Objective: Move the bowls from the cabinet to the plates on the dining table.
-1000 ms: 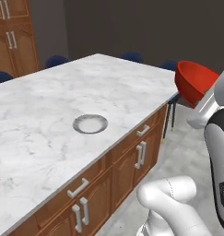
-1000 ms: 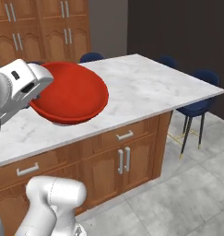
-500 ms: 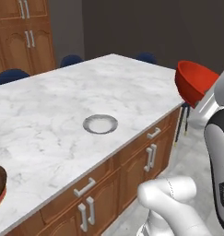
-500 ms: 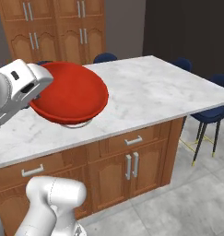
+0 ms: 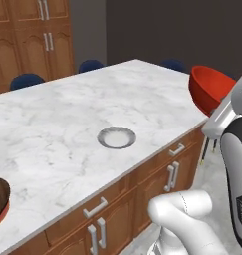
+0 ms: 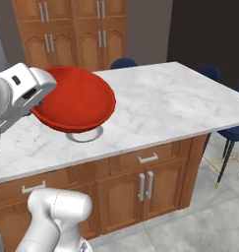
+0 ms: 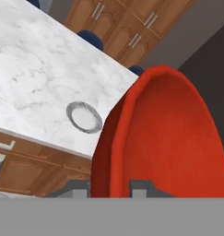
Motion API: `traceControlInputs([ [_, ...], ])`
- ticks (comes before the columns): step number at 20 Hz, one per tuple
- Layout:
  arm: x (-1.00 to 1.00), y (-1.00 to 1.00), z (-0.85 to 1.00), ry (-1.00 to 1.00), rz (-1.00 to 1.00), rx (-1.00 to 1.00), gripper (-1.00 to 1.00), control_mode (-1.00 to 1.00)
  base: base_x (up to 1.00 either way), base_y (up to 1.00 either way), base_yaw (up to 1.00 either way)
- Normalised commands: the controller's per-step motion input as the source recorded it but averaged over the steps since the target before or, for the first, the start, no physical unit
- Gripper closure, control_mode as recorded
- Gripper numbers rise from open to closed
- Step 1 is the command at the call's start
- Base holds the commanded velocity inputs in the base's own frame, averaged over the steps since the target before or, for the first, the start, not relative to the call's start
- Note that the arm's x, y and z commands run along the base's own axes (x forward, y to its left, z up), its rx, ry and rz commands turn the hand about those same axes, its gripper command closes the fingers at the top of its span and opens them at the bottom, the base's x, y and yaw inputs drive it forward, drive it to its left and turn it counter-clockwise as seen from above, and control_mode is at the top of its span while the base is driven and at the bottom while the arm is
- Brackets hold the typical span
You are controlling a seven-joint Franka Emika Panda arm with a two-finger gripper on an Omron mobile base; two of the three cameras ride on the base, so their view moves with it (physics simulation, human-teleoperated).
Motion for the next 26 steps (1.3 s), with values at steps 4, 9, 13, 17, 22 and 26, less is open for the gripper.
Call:
traceControlInputs([
  [4, 0.00, 0.00, 0.00, 0.00, 0.00, 0.00, 1.00, 1.00, 0.42, -0.14, 0.19],
  [9, 0.00, 0.00, 0.00, 0.00, 0.00, 0.00, 1.00, 1.00, 0.51, -0.11, 0.19],
  [13, 0.00, 0.00, 0.00, 0.00, 0.00, 0.00, 1.00, 1.00, 0.56, -0.09, 0.19],
  [17, 0.00, 0.00, 0.00, 0.00, 0.00, 0.00, 1.00, 1.00, 0.51, -0.10, 0.19],
  [22, 0.00, 0.00, 0.00, 0.00, 0.00, 0.00, 1.00, 1.00, 0.30, -0.02, 0.16],
  [26, 0.00, 0.00, 0.00, 0.00, 0.00, 0.00, 1.00, 1.00, 0.19, 0.00, 0.12],
])
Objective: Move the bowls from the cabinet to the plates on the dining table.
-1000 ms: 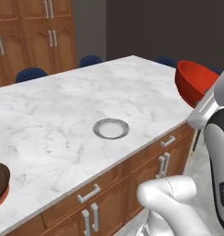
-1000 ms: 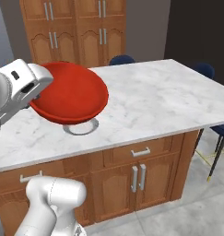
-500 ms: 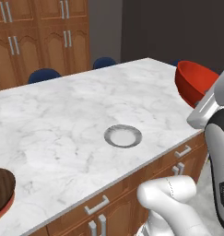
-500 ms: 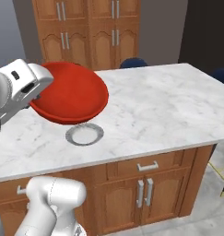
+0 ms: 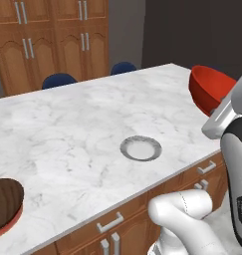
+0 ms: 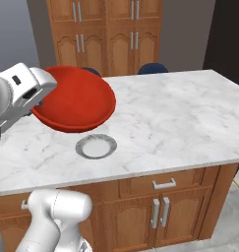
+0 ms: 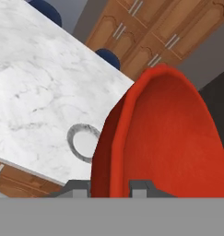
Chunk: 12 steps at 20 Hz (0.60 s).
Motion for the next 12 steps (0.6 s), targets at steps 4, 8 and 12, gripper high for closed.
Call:
traceControlInputs([
  [4, 0.00, 0.00, 0.00, 0.00, 0.00, 0.00, 1.00, 1.00, 0.18, 0.00, 0.10],
  [8, 0.00, 0.00, 0.00, 0.00, 0.00, 0.00, 1.00, 1.00, 0.17, 0.00, 0.09],
  [12, 0.06, 0.00, -0.08, 0.06, 0.05, -0.02, 1.00, -1.00, 0.07, 0.00, 0.04],
])
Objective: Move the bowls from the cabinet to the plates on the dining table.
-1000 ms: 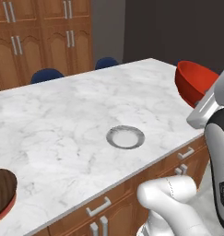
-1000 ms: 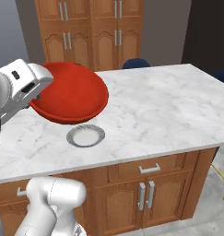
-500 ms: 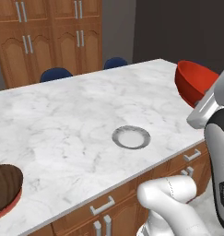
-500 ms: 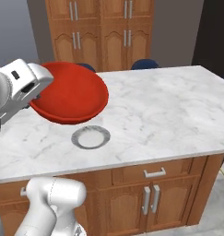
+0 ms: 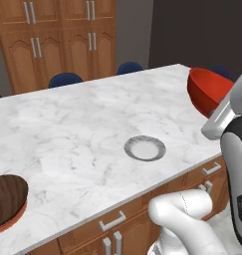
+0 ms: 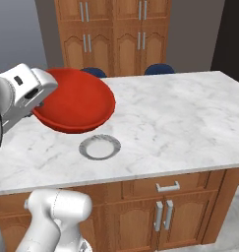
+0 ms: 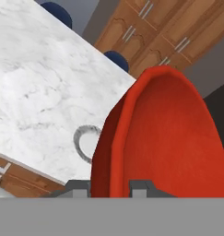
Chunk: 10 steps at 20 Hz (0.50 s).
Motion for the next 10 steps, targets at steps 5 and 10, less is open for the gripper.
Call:
traceControlInputs([
  [5, 0.24, 0.00, -0.17, 0.09, 0.09, -0.02, 1.00, -1.00, 0.00, 0.00, 0.00],
  [10, 0.37, 0.07, -0.20, 0.11, 0.05, -0.03, 1.00, -1.00, 0.00, 0.00, 0.00],
])
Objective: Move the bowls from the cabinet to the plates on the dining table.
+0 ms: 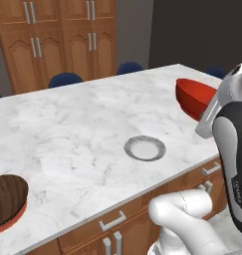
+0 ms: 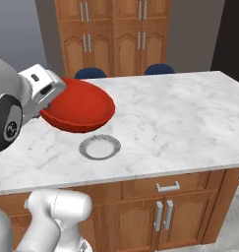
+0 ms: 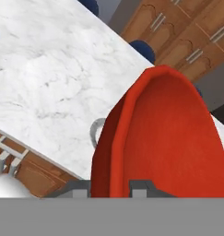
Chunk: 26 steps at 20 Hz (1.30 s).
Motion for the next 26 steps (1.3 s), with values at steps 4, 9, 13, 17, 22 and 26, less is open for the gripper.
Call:
traceControlInputs([
  [4, 0.39, 0.20, -0.27, 0.14, 0.03, -0.06, 1.00, -1.00, 0.00, 0.00, 0.00],
  [9, 0.40, 0.17, -0.29, 0.11, 0.01, -0.07, 1.00, -1.00, 0.00, 0.00, 0.00],
  [13, 0.45, 0.13, -0.40, 0.03, 0.00, -0.08, 1.00, -1.00, 0.00, 0.00, 0.00],
  [17, 0.46, 0.12, -0.46, 0.00, 0.00, -0.11, 1.00, -1.00, 0.00, 0.00, 0.00],
  [22, 0.47, 0.11, -0.49, 0.00, 0.00, -0.12, 1.00, -1.00, 0.00, 0.00, 0.00],
  [26, 0.44, 0.03, -0.36, 0.00, 0.00, -0.07, 1.00, -1.00, 0.00, 0.00, 0.00],
])
